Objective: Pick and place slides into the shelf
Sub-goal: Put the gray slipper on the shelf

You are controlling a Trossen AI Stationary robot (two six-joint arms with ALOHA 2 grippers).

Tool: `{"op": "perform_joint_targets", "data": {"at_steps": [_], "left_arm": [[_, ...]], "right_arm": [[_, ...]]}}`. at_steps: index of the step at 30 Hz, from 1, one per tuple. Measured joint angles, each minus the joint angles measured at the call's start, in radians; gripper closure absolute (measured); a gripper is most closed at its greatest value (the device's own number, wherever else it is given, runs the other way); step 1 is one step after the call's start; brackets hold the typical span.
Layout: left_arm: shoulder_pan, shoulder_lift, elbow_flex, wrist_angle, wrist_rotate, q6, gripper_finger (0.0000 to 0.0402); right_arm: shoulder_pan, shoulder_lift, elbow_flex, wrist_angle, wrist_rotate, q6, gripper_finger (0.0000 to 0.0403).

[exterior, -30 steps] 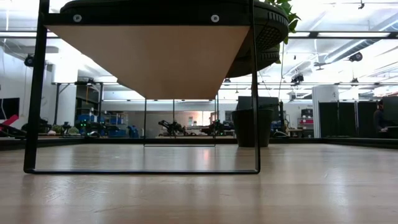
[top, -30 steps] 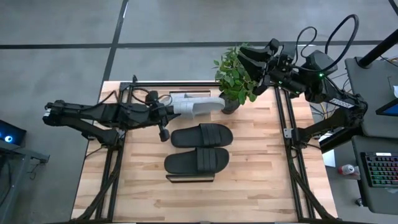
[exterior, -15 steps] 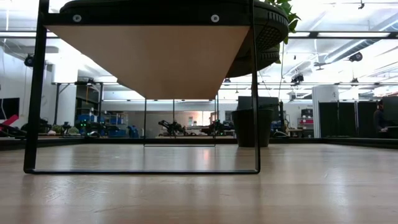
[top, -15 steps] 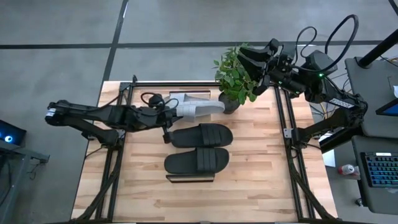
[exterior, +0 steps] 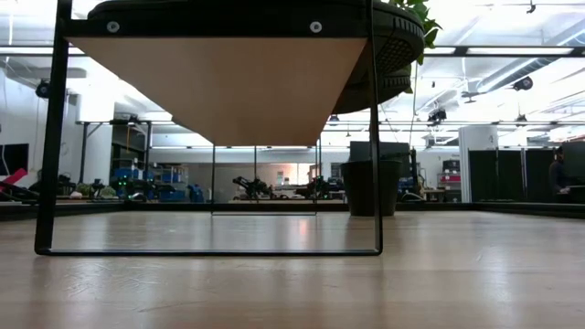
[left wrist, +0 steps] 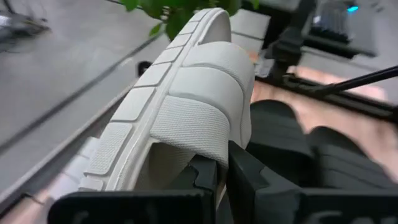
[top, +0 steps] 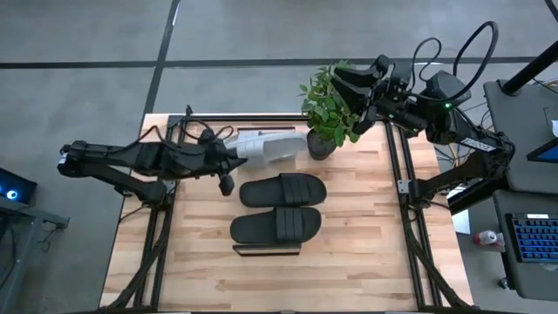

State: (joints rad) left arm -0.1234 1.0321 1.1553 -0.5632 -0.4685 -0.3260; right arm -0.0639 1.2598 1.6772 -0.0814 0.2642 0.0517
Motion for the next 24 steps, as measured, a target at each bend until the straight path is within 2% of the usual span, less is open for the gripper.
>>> {"op": "perform_joint_targets", "data": {"at_steps": [7, 14, 18, 24], "left_arm": [[0.012, -0.047, 0.002, 0.005, 0.173, -0.194, 0.0401], [0.019, -0.069, 0.003, 0.003, 0.241, -0.478, 0.0401], [0.055, -0.069, 0.002, -0.014, 0.379, -0.652, 0.0401], [0.107, -0.063, 0.002, -0.025, 0.457, -0.663, 0.0401]], "right_arm": [[0.0, 0.0, 0.0, -0.016, 0.0, 0.0, 0.0275], [0.0, 0.0, 0.0, -0.016, 0.0, 0.0, 0.0269], [0.0, 0.0, 0.0, -0.018, 0.0, 0.004, 0.027], [0.0, 0.0, 0.0, -0.023, 0.0, 0.027, 0.0277]]}}
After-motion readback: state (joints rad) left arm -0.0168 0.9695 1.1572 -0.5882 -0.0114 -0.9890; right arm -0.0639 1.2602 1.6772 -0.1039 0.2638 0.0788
